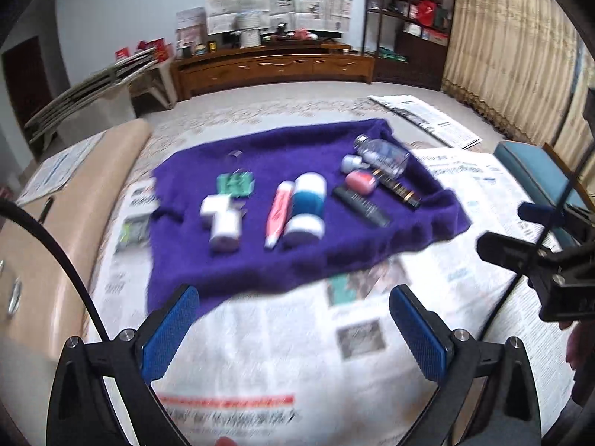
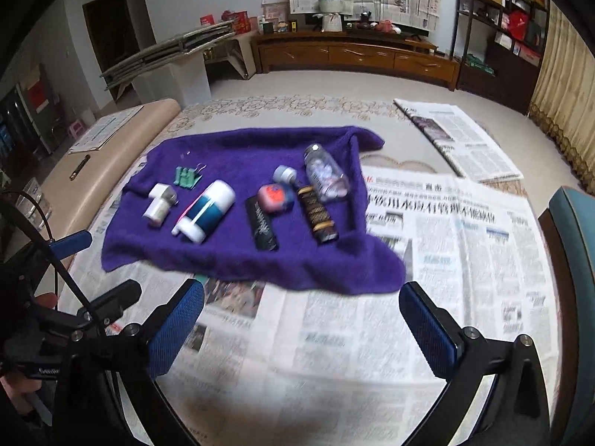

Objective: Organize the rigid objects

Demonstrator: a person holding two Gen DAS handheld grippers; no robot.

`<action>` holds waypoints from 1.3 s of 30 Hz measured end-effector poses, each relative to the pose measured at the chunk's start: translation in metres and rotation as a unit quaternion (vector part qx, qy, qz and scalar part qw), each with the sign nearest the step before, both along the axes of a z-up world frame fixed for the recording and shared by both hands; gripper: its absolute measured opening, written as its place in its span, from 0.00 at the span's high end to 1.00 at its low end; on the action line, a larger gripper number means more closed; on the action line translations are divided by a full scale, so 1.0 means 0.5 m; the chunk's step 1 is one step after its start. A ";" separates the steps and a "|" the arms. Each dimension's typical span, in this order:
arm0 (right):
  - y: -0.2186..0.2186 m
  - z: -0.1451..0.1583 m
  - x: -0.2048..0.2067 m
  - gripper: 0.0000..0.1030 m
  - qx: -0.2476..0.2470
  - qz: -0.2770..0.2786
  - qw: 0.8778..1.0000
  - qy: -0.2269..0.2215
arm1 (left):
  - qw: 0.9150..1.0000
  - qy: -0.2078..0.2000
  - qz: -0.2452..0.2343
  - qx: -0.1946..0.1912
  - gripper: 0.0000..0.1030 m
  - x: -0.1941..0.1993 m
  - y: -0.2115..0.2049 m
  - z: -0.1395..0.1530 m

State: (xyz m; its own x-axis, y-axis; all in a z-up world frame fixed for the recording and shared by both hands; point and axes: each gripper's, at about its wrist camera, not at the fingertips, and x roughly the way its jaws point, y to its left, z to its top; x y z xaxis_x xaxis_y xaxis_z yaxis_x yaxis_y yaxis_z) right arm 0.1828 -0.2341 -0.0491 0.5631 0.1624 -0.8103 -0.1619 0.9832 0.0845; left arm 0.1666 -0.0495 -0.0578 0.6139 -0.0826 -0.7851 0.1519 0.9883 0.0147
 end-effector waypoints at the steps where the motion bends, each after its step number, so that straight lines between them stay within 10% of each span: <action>1: 0.003 -0.009 -0.012 0.00 0.003 -0.001 1.000 0.002 | 1.000 -0.001 0.006 0.000 0.00 -0.013 0.008 -0.003; 13: -0.001 -0.096 -0.123 0.00 0.000 -0.037 0.999 0.004 | 0.997 -0.021 0.066 -0.020 0.00 -0.106 0.092 -0.035; 39: 0.014 0.042 -0.221 0.00 0.000 -0.042 0.999 -0.031 | 0.995 -0.052 0.085 -0.006 0.00 -0.200 0.099 0.071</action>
State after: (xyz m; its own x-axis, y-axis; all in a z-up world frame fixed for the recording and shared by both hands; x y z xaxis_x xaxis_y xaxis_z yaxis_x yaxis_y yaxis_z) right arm 0.0723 -0.2270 -0.0283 0.6238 0.1127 -0.7734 -0.0837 0.9935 0.0773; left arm 0.0668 -0.0002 -0.0221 0.6974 0.0202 -0.7164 -0.0196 0.9998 0.0091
